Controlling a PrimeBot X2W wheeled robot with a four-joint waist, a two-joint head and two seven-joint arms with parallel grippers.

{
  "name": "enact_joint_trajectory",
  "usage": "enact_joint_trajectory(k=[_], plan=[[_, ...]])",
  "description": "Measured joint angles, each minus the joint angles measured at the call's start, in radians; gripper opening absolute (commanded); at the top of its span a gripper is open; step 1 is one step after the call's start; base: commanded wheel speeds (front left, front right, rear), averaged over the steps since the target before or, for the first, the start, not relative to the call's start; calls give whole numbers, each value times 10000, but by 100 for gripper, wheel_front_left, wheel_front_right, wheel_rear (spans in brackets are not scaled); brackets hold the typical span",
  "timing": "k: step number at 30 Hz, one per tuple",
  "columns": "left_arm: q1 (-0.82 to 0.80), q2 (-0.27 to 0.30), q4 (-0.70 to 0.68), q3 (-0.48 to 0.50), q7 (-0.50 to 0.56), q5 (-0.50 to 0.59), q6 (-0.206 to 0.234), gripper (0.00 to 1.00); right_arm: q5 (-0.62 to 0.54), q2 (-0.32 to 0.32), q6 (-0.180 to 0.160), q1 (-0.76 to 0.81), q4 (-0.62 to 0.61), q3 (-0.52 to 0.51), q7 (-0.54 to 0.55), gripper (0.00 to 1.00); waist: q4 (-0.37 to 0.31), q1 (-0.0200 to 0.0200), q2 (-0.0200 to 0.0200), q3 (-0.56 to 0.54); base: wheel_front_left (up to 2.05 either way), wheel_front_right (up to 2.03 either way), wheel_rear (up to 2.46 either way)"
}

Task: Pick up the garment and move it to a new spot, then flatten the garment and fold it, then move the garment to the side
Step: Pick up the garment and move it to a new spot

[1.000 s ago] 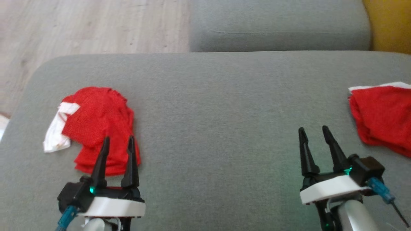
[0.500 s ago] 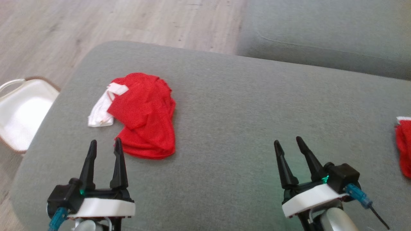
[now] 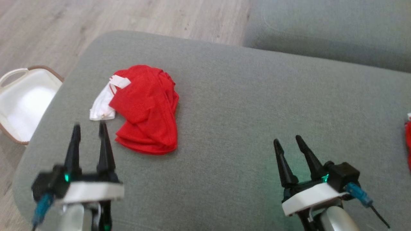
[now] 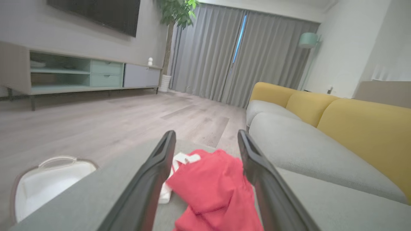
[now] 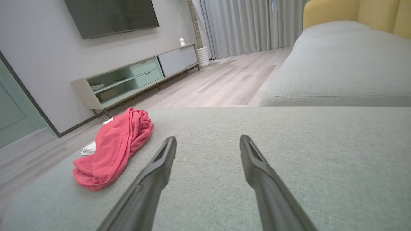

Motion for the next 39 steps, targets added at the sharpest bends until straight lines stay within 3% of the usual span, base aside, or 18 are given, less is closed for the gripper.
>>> enact_joint_trajectory(k=[6,12,20,24,25,27,31,39], plan=[[-2304,1070,1223,-681,345,-378,-2,100,-332,-2,0,-307,-217,-332,0,100,-369,1,0,594,0,0,0],[-4585,2109,3179,-1988,2474,-1066,-2,100,-608,-4,0,-842,-545,-616,0,100,-782,2,0,1324,0,0,0],[-5979,2472,5041,-3492,4640,-2309,-2,100,-690,-6,0,-1086,-755,-702,0,100,-1317,3,0,2062,0,0,0],[-6135,2571,5701,-4125,5020,-3112,-2,100,-752,-8,0,-1287,-800,-815,0,100,-1619,3,0,2470,0,0,0],[-6202,2596,5820,-4172,5020,-3223,-2,89,-761,-8,0,-1313,-802,-840,0,100,-1664,2,0,2526,0,0,0],[-6315,2675,5956,-4282,4974,-3446,-2,0,-761,-8,0,-1335,-802,-886,0,100,-1734,2,0,2607,0,0,0],[-6444,2775,6011,-4472,4180,-3808,-2,0,-761,-8,0,-1354,-798,-913,0,100,-1768,1,0,2605,0,0,0],[-6792,3227,5292,-4671,1467,-4079,-2,0,-679,-10,0,-1399,-742,-930,0,100,-1732,0,0,2120,0,0,0]])
